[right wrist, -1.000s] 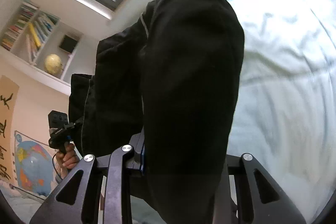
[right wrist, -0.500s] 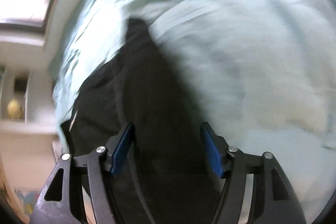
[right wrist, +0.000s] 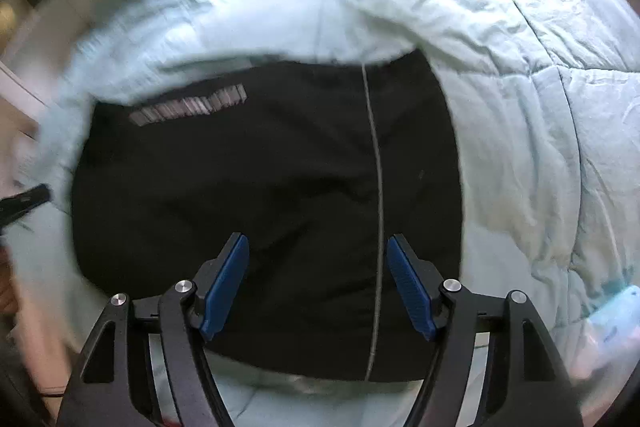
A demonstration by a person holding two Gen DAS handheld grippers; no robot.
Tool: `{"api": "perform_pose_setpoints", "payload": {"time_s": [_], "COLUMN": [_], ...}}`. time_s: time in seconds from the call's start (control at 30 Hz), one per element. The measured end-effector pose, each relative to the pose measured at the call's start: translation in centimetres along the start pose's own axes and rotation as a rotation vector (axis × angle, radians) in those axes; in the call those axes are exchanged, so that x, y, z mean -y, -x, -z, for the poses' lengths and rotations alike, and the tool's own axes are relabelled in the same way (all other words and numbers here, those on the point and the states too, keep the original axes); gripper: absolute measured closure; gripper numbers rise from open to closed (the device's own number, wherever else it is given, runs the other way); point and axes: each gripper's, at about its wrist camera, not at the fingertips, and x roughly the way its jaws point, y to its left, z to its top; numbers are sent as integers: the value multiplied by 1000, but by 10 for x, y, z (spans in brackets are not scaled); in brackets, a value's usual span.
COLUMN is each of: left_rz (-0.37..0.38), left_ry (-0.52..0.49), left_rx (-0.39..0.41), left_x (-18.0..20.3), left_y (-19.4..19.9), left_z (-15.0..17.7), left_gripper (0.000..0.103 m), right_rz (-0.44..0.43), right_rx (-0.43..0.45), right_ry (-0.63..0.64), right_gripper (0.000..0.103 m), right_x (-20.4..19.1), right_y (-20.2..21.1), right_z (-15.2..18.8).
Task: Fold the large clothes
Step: 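Smooth the folded jacket flat with both open tools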
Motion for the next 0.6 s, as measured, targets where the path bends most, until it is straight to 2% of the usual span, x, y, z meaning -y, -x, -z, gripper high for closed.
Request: {"api": "perform_pose_setpoints", "payload": {"time_s": [0.07,0.13,0.17,0.23,0.3,0.43,0.53,0.6], "left_rz": [-57,-111,-142,-163,-160,-172,-253,-320], "left_ry": [-13,-14,-20,-13,15,-18,-80,-143], "left_rx": [-72,-129,-110,-99,-94,-109,-91,-56], "left_x": [13,15,15,14,13,15,29,43], "left_y": [-31,-64,-76,-84,-82,-74,-54,-37], "left_z": [12,28,34,35,32,28,25,23], "left_gripper": [55,55,54,54,54,54,54,54], "right_rz": [12,41,58,81,95,92,106,73], "right_rx": [-70,-74,-72,-89,-95,-129,-158,-148], "right_ry": [-5,10,29,41,40,-8,-71,-130], "right_gripper": [28,21,15,13,11,11,11,11], "right_x": [-11,-15,-17,-19,-18,-10,-7,-4], "right_y": [-32,-49,-56,-68,-73,-71,-56,-36], "right_z": [5,13,15,17,16,13,7,3]}}
